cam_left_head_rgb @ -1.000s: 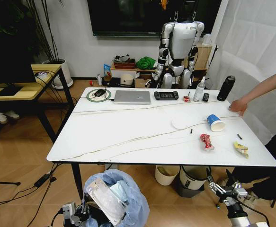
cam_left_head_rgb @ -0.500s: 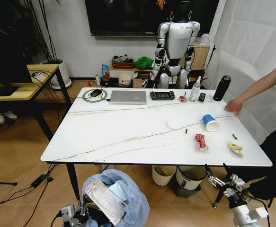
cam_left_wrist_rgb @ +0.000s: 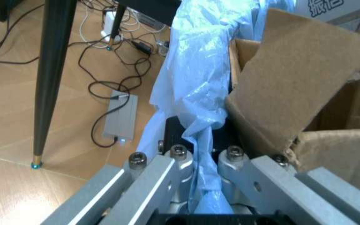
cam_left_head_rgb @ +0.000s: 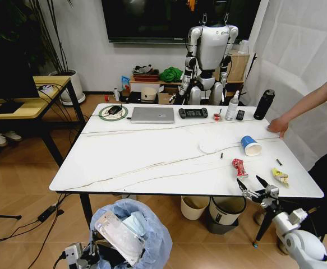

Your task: Pick up the trash bin and place the trash from the table into it.

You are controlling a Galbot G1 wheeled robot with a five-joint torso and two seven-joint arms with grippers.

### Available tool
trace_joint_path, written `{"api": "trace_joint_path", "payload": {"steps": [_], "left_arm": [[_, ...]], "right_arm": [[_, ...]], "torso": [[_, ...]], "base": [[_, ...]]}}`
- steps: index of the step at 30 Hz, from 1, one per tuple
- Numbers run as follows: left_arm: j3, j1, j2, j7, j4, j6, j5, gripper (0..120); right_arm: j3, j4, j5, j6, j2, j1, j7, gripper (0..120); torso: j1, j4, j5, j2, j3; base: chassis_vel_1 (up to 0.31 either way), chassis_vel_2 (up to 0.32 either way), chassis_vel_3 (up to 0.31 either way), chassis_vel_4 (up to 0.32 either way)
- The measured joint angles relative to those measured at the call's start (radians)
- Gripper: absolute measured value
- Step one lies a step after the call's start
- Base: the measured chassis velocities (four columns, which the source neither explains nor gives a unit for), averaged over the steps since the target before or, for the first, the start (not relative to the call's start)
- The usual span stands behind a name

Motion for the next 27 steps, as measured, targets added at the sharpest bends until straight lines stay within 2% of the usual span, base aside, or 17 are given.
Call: {"api": "trace_joint_path", "payload": {"steps": [12, 15, 17, 21, 22, 25, 27], "left_arm": [[-0.001, 0.006, -0.009, 0.000, -0.007, 0.000, 0.004, 0], [0.002, 0.002, -0.016, -0.001, -0.007, 0.000, 0.010, 0], [0.003, 0.002, -0.017, -0.001, -0.007, 0.000, 0.010, 0], [-0.001, 0.006, -0.016, -0.001, -0.012, 0.000, 0.010, 0], [-0.001, 0.006, -0.016, -0.001, -0.012, 0.000, 0.010, 0], [-0.007, 0.008, -0.009, 0.000, -0.019, -0.001, 0.004, 0], [-0.008, 0.010, -0.004, 0.000, -0.023, -0.001, 0.000, 0]], "right_arm": [[-0.061, -0.065, 0.029, -0.062, -0.021, 0.079, -0.007, 99], [-0.080, -0.082, 0.033, -0.068, -0.022, 0.104, -0.007, 87], [-0.085, -0.085, 0.033, -0.070, -0.022, 0.110, -0.007, 84], [-0.106, -0.106, 0.031, -0.074, -0.022, 0.131, -0.006, 65], [-0.106, -0.106, 0.031, -0.074, -0.022, 0.131, -0.006, 65], [-0.110, -0.113, 0.028, -0.074, -0.021, 0.135, -0.006, 52], [-0.110, -0.114, 0.026, -0.074, -0.020, 0.136, -0.006, 48]], "torso": [[0.000, 0.0001, 0.0001, 0.000, 0.000], [0.000, 0.0002, -0.0001, 0.000, 0.000], [0.000, 0.0002, -0.0001, 0.000, 0.000], [0.000, 0.0003, 0.0000, 0.000, 0.000], [0.000, 0.0003, 0.0000, 0.000, 0.000], [0.000, 0.0002, 0.0000, 0.000, 0.000], [0.000, 0.0002, 0.0000, 0.000, 0.000]], "base": [[0.000, 0.000, 0.000, 0.000], [0.000, 0.000, 0.000, 0.000], [0.000, 0.000, 0.000, 0.000], [0.000, 0.000, 0.000, 0.000], [0.000, 0.000, 0.000, 0.000], [0.000, 0.000, 0.000, 0.000], [0.000, 0.000, 0.000, 0.000]]}}
